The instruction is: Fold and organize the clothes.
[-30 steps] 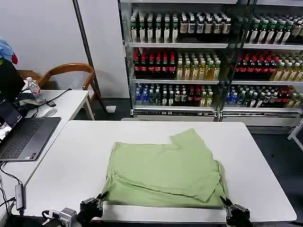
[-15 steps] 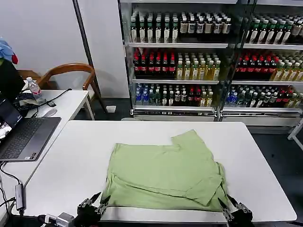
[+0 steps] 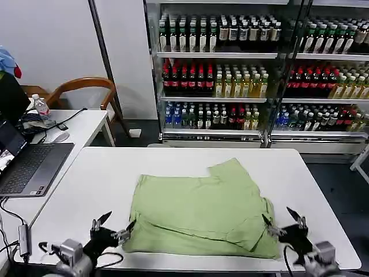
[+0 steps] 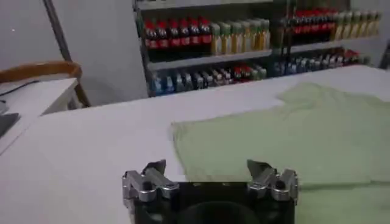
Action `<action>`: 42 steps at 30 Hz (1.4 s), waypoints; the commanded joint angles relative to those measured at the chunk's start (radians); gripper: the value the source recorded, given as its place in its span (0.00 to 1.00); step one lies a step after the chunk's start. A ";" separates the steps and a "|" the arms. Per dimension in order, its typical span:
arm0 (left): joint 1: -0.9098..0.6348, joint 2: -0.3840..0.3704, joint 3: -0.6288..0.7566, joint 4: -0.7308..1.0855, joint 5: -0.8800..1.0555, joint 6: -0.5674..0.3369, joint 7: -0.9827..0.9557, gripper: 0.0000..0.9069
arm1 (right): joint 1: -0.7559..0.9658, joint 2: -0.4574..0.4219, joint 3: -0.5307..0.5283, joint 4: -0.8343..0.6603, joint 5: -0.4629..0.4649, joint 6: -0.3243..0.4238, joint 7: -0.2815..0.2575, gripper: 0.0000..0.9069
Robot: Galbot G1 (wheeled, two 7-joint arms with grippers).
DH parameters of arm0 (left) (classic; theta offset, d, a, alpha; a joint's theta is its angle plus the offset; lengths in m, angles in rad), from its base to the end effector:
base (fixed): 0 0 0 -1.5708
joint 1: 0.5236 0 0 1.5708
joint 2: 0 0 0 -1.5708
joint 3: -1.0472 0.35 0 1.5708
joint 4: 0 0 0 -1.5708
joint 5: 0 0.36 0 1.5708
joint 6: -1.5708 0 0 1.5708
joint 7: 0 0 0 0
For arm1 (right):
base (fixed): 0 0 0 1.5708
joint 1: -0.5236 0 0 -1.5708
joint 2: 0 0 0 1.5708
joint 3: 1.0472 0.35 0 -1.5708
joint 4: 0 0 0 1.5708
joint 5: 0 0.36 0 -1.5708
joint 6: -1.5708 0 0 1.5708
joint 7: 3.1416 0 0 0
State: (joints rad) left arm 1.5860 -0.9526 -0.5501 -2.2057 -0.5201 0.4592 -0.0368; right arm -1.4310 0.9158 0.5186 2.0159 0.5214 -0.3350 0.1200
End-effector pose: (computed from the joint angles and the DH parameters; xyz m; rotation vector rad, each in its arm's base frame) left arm 0.1939 0.0854 -0.2403 -0.3929 -2.6735 -0.1341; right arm 0.2430 -0.1175 -0.2660 0.1916 -2.7907 0.2039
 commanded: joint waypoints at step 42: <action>-0.862 0.012 0.519 0.813 -0.175 -0.089 0.047 1.00 | 0.980 0.313 -0.499 -0.973 0.145 -0.090 0.052 1.00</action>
State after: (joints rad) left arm 0.7801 -0.9359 -0.0770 -1.4587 -0.6855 0.3639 0.0061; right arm -0.4890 1.2063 0.0362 1.1045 0.6289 -0.3929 0.1662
